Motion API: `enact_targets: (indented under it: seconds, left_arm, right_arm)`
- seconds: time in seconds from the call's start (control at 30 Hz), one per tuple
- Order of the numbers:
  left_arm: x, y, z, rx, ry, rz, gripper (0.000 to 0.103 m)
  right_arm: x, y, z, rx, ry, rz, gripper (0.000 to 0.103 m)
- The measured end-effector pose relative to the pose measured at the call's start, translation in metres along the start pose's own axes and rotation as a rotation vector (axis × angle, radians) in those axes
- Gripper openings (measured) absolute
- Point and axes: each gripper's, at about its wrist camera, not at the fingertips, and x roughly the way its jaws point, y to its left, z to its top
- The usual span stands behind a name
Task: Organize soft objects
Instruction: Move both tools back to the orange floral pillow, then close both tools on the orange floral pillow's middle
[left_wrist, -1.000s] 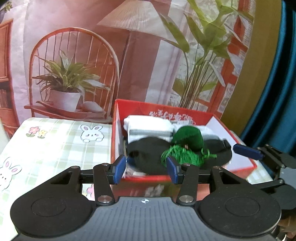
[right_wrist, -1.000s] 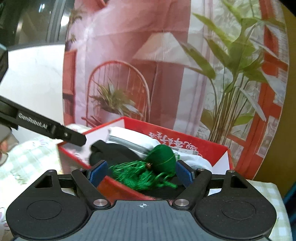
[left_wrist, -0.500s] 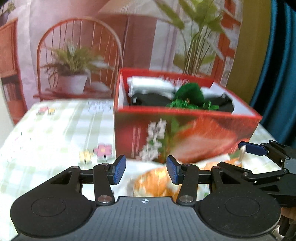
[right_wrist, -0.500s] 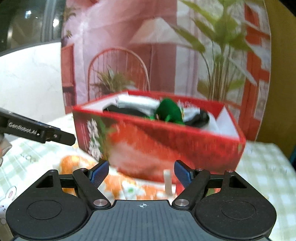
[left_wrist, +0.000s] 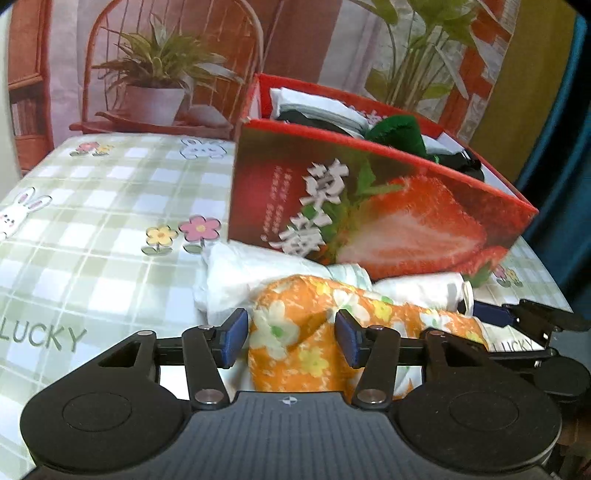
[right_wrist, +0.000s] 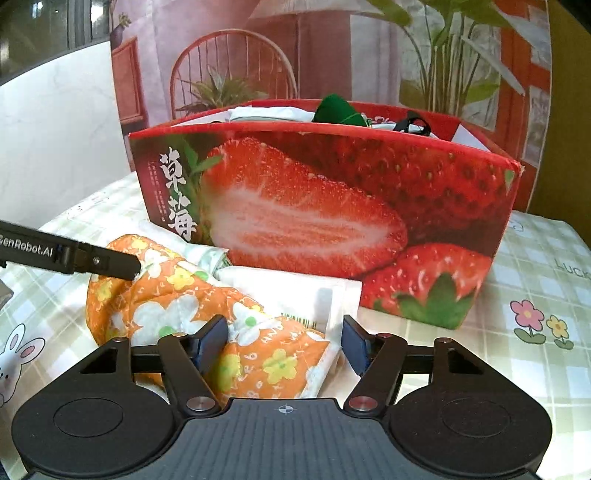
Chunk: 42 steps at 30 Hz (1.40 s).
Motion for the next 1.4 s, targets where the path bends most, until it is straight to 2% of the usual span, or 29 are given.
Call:
enact_targets:
  seconds: [0.13,0.23,0.47,0.7,0.93,1.4]
  left_arm:
    - [-0.006,0.000,-0.008,0.007,0.011,-0.012,0.041]
    - [-0.011,0.000,-0.013,-0.004,0.023,-0.028,0.035]
    - [-0.020,-0.005,-0.026,-0.013,0.062,-0.013,0.035]
    - [-0.024,-0.009,-0.033,0.009,0.061,0.019,0.034]
    - [-0.024,-0.010,-0.039,0.029,0.049,0.023,0.034]
    - [-0.019,-0.006,-0.042,0.012,0.049,0.000,0.037]
  right_arm:
    - [-0.010,0.004,-0.003,0.010,-0.001,-0.010,0.063]
    - [-0.017,0.002,-0.006,0.026,0.004,-0.013,0.064]
    - [-0.033,-0.003,-0.012,0.066,0.015,-0.009,0.068]
    - [-0.045,-0.005,-0.018,0.087,0.019,0.001,0.069]
    - [-0.040,-0.002,-0.025,0.065,0.034,0.014,0.058]
    - [-0.033,0.003,-0.030,0.039,0.055,0.022,0.050]
